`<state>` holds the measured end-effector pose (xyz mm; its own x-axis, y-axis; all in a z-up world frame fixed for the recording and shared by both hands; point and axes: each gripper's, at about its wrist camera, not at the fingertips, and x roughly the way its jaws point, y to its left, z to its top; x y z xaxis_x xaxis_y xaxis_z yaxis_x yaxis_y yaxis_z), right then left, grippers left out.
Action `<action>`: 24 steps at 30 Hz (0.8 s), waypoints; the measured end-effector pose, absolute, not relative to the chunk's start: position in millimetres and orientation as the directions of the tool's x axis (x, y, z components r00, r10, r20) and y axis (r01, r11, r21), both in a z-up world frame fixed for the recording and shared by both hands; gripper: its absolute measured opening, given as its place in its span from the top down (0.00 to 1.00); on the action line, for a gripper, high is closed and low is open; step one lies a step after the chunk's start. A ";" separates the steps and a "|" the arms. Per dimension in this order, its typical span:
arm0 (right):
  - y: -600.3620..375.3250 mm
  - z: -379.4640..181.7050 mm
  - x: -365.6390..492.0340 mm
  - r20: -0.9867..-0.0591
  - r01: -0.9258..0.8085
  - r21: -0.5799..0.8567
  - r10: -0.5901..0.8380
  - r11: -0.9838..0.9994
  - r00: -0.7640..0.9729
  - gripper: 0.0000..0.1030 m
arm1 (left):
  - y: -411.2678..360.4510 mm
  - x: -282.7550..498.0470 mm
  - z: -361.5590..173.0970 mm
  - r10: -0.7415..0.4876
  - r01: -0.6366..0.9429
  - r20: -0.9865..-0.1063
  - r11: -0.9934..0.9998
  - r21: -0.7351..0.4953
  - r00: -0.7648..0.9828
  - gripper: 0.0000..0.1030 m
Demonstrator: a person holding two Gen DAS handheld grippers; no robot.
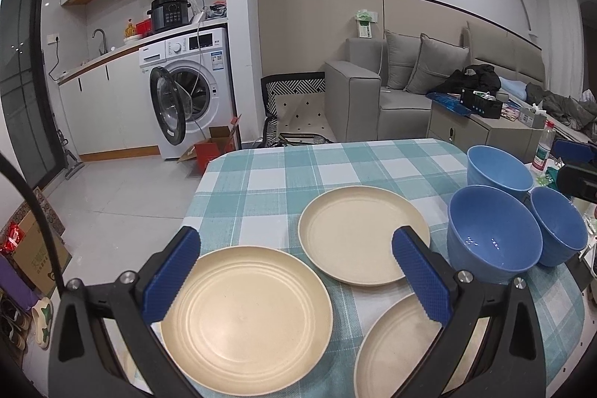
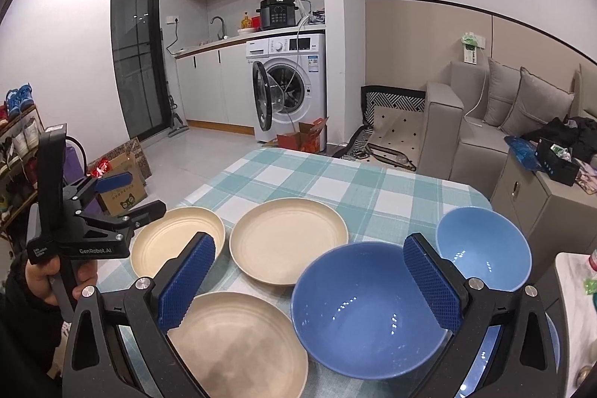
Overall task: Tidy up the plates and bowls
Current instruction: 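Move both open grippers forward and down toward the cream plates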
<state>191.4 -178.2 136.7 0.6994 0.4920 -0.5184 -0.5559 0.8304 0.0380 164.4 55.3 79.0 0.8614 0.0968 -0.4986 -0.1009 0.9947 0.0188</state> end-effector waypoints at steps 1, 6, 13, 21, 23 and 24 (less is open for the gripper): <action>-178.1 137.2 194.0 -0.517 -0.553 0.041 0.491 0.832 0.701 0.00 | 56.1 166.5 79.9 0.099 -0.102 -0.498 0.995 0.021 0.862 0.00; -175.0 141.4 215.2 -0.526 -0.550 0.069 0.499 0.832 0.689 0.00 | 60.7 178.5 82.7 0.099 -0.104 -0.503 0.994 0.017 0.859 0.00; -172.0 142.6 243.2 -0.546 -0.537 0.085 0.489 0.840 0.680 0.00 | 64.5 194.8 84.3 0.092 -0.099 -0.514 0.995 0.014 0.853 0.00; -167.6 142.5 260.0 -0.576 -0.536 0.075 0.475 0.841 0.666 0.00 | 62.6 206.9 82.4 0.095 -0.092 -0.521 0.995 0.031 0.849 0.00; -166.7 143.0 264.6 -0.583 -0.535 0.082 0.476 0.841 0.658 0.00 | 62.5 209.7 81.4 0.097 -0.094 -0.526 0.995 0.032 0.845 0.00; -166.0 142.9 266.3 -0.587 -0.534 0.080 0.472 0.842 0.657 0.00 | 63.2 211.5 80.9 0.095 -0.094 -0.530 0.995 0.029 0.843 0.00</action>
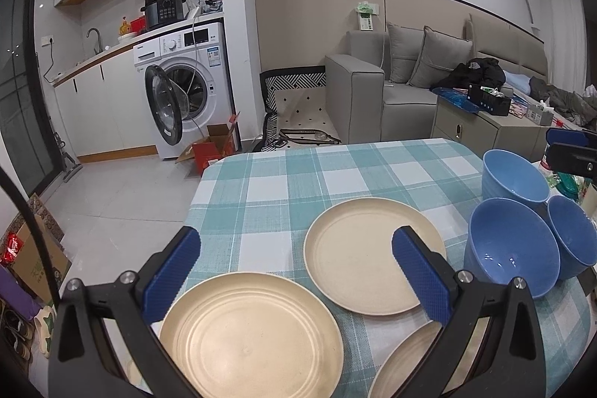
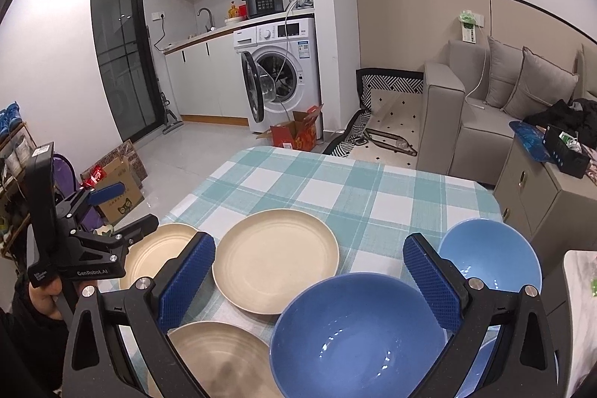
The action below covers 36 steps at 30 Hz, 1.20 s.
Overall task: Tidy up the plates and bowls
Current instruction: 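Move both open grippers forward and down toward the cream plates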
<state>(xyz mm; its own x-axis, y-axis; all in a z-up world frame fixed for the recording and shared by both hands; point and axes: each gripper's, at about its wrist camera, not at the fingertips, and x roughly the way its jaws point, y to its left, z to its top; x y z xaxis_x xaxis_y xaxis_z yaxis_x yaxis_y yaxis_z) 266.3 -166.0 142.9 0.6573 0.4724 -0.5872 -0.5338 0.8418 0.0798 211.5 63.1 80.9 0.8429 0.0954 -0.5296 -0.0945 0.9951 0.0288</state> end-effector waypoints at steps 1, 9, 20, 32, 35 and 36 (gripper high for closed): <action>-164.2 142.8 269.5 -0.594 -0.532 0.075 0.466 0.844 0.656 0.00 | 63.6 212.7 80.4 0.090 -0.092 -0.533 0.995 0.024 0.841 0.00; -154.6 138.1 291.7 -0.636 -0.527 0.077 0.449 0.846 0.628 0.00 | 71.7 228.1 76.9 0.079 -0.103 -0.579 0.995 -0.009 0.812 0.00; -138.5 126.9 318.8 -0.686 -0.525 0.082 0.430 0.847 0.588 0.00 | 71.1 241.0 73.4 0.067 -0.090 -0.602 0.996 -0.008 0.796 0.00; -126.6 116.5 341.1 -0.730 -0.524 0.113 0.428 0.844 0.533 0.00 | 75.3 260.1 65.8 0.089 -0.127 -0.663 0.992 -0.009 0.743 0.00; -123.5 113.1 347.2 -0.743 -0.526 0.104 0.418 0.844 0.523 0.00 | 76.3 264.4 64.1 0.078 -0.120 -0.669 0.993 -0.016 0.739 0.00; -122.6 112.0 348.8 -0.748 -0.526 0.102 0.414 0.844 0.519 0.00 | 76.7 266.5 63.6 0.078 -0.118 -0.672 0.993 -0.015 0.737 0.00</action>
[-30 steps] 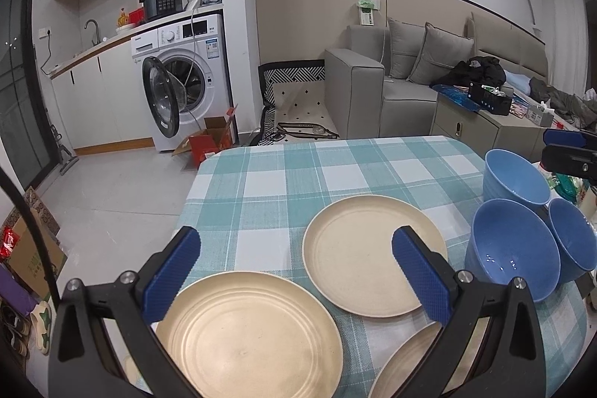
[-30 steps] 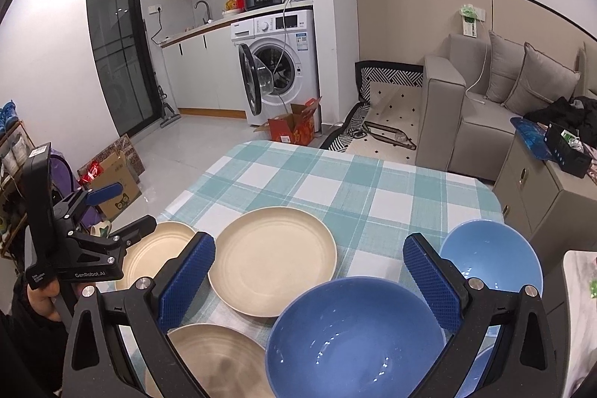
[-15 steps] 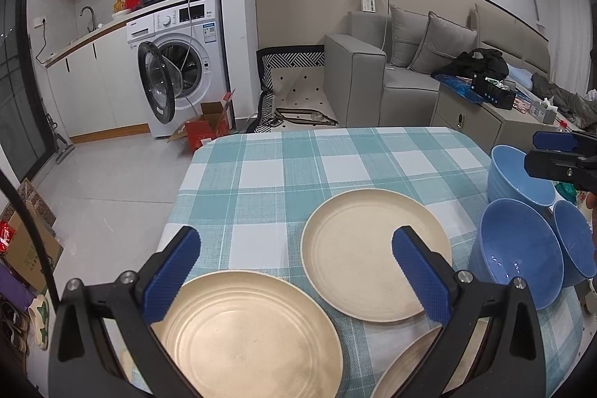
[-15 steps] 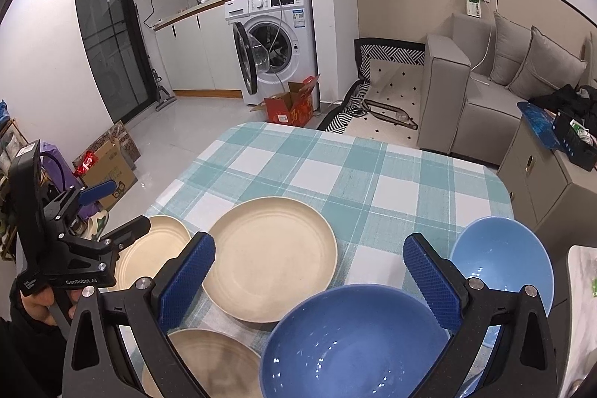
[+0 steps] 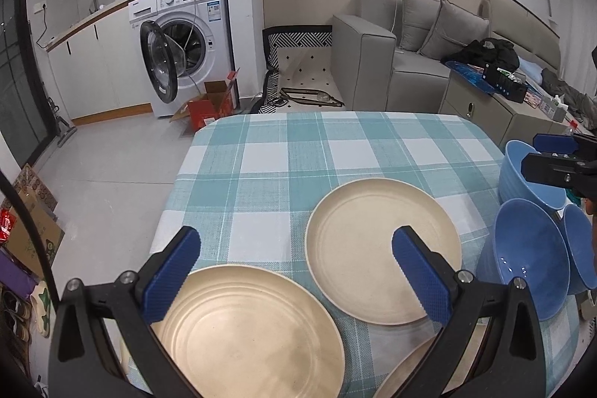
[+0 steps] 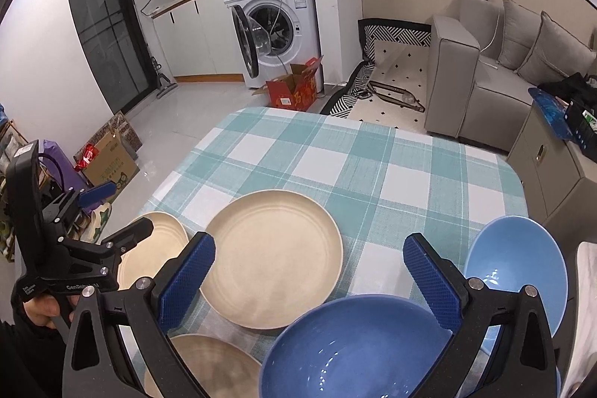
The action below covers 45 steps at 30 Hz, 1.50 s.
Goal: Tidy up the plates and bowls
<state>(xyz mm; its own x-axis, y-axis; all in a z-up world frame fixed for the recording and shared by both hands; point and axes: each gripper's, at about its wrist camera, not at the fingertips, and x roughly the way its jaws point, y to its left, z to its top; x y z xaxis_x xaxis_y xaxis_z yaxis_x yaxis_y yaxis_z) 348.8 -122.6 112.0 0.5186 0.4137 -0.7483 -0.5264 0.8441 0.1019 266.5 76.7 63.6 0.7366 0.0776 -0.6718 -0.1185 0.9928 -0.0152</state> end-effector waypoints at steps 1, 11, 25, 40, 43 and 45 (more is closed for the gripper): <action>-121.1 110.5 350.8 -0.754 -0.529 0.101 0.412 0.843 0.512 0.00 | 76.9 268.0 63.2 0.075 -0.116 -0.675 0.993 -0.016 0.734 0.00; -105.6 93.9 368.1 -0.793 -0.552 0.144 0.429 0.821 0.432 0.00 | 77.8 280.7 54.3 0.038 -0.090 -0.700 0.995 -0.037 0.713 0.00; -86.9 58.5 395.6 -0.861 -0.555 0.116 0.362 0.824 0.357 0.00 | 85.6 300.8 37.3 0.034 -0.101 -0.739 0.994 -0.046 0.673 0.01; -77.8 24.6 417.8 -0.920 -0.545 0.106 0.290 0.832 0.264 0.02 | 85.9 318.5 12.1 0.015 -0.091 -0.792 0.994 -0.052 0.610 0.01; -78.2 17.1 420.6 -0.933 -0.540 0.106 0.272 0.835 0.236 0.05 | 83.3 321.0 7.2 0.006 -0.076 -0.803 0.996 -0.049 0.596 0.01; -79.5 13.4 422.9 -0.938 -0.532 0.106 0.262 0.840 0.227 0.06 | 81.8 322.3 4.5 -0.003 -0.069 -0.809 0.996 -0.054 0.588 0.01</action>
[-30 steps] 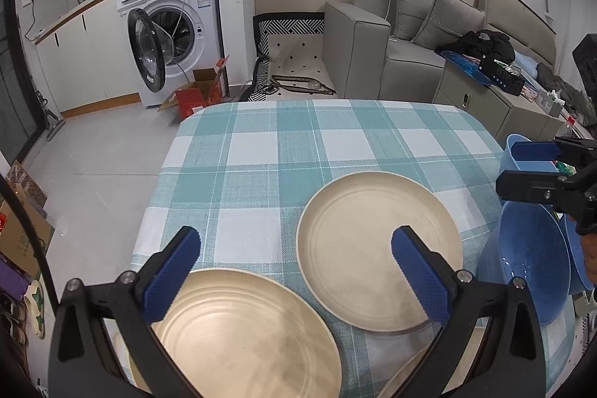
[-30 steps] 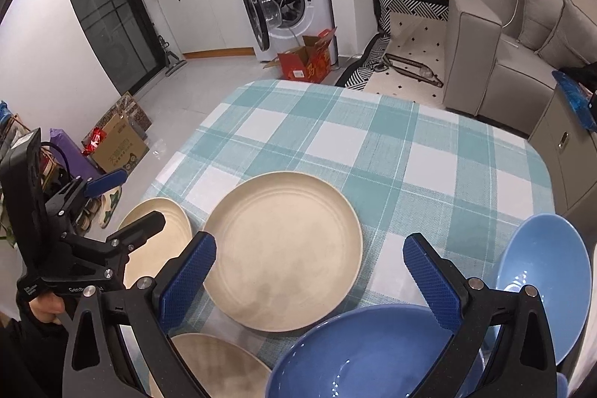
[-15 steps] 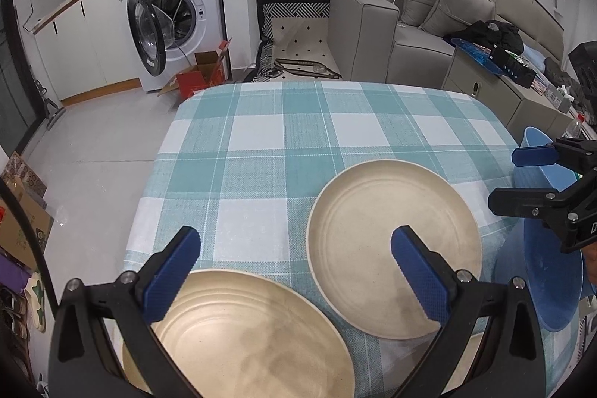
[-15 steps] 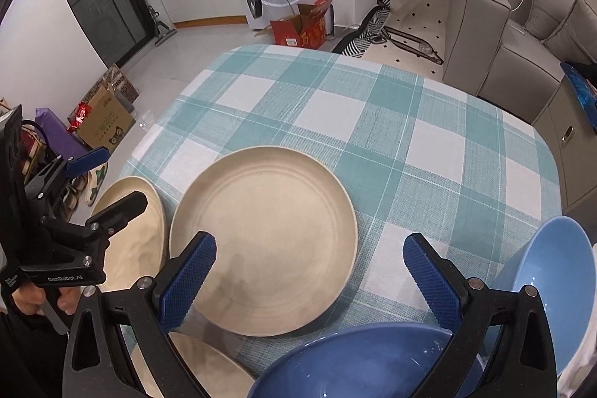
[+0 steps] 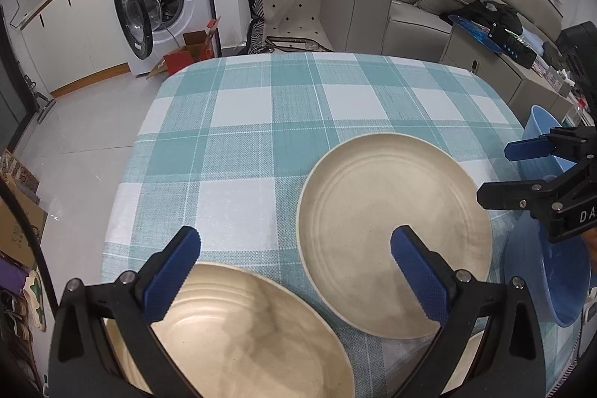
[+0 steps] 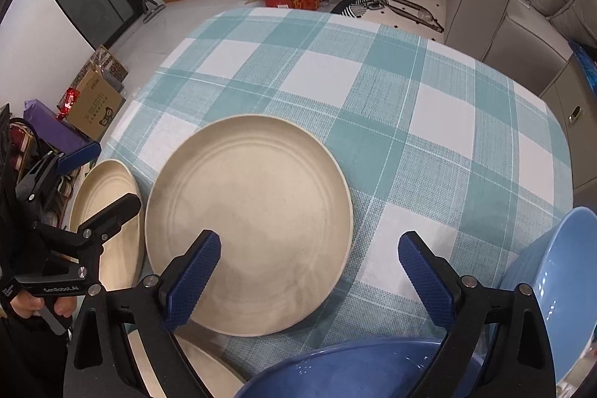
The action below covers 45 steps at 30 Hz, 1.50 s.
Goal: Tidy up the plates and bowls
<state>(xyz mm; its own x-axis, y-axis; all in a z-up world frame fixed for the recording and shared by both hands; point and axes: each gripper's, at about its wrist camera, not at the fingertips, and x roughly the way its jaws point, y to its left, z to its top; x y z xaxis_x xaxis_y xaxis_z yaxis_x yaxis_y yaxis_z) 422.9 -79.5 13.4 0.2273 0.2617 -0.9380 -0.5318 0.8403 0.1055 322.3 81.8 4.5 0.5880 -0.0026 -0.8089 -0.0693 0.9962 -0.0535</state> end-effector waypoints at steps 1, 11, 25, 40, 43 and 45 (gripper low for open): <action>-80.2 11.6 423.9 -0.940 -0.529 0.110 0.261 0.842 0.219 0.07 | 81.4 323.0 3.2 -0.004 -0.067 -0.811 0.996 -0.054 0.585 0.01; -78.6 -5.8 430.2 -0.958 -0.517 0.130 0.241 0.846 0.153 0.13 | 76.8 330.1 -7.9 -0.015 -0.052 -0.835 0.997 -0.052 0.551 0.01; -77.3 -22.8 434.9 -0.973 -0.512 0.126 0.207 0.850 0.105 0.23 | 71.9 340.3 -22.6 -0.028 -0.028 -0.859 0.998 -0.049 0.512 0.03; -73.8 -33.9 437.4 -0.976 -0.507 0.146 0.208 0.849 0.067 0.37 | 63.1 342.3 -32.8 -0.053 0.019 -0.884 0.999 -0.050 0.465 0.23; -72.5 -35.5 437.1 -0.977 -0.512 0.143 0.202 0.847 0.062 0.42 | 62.8 342.1 -33.1 -0.058 0.022 -0.885 0.998 -0.053 0.462 0.30; -70.2 -37.1 437.0 -0.978 -0.516 0.141 0.199 0.845 0.058 0.44 | 63.2 342.1 -33.9 -0.065 0.024 -0.889 0.998 -0.060 0.454 0.35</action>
<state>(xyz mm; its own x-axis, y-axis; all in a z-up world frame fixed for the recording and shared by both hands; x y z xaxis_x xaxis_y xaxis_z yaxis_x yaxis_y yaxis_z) 437.0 -70.2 -37.1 0.0584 0.1995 -0.9782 -0.5164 0.8446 0.1414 342.1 63.2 -33.9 0.4538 -0.0648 -0.8887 0.0241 0.9979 -0.0604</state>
